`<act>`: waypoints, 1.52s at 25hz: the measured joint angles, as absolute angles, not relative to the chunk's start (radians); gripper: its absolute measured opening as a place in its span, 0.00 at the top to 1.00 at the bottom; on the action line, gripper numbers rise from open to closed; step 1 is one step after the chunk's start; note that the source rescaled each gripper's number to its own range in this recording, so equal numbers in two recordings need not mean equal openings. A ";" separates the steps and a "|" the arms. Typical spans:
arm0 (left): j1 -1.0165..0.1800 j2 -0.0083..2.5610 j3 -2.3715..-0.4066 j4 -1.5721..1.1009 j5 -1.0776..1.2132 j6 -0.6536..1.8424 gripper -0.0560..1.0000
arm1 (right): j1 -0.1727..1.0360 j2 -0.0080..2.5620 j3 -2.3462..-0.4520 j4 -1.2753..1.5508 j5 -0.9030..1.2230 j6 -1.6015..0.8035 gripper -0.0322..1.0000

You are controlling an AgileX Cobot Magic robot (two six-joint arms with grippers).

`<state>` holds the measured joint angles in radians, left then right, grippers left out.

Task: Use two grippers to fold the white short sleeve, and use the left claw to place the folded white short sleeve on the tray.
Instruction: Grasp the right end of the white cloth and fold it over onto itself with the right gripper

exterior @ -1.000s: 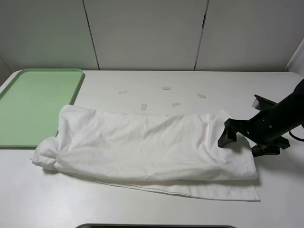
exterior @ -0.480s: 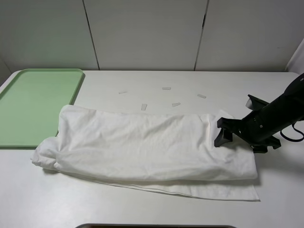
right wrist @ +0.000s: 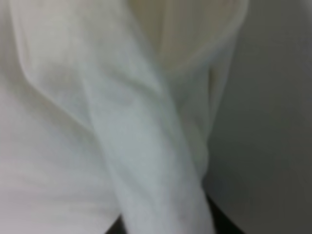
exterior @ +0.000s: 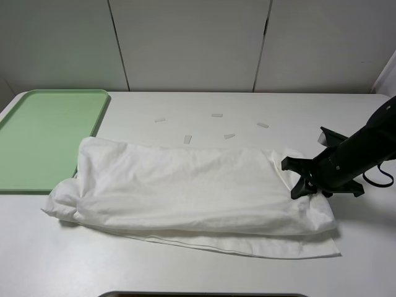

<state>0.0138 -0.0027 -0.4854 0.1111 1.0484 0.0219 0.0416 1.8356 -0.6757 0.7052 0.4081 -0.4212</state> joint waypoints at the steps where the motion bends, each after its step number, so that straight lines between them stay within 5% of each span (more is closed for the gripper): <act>1: 0.014 -0.003 -0.485 0.111 1.048 0.022 0.00 | 0.042 1.836 -0.676 0.695 0.408 -0.421 0.92; 8: 0.014 -0.003 -0.485 0.111 1.048 0.022 0.00 | 0.042 1.800 -0.677 0.587 0.401 -0.391 0.92; 18: 0.014 -0.003 -0.485 0.111 1.048 0.022 0.00 | 0.042 1.704 -0.844 -0.049 0.543 0.053 0.92; 38: 0.014 -0.003 -0.485 0.111 1.048 0.022 0.00 | 0.042 1.704 -0.862 -0.203 0.627 0.102 0.92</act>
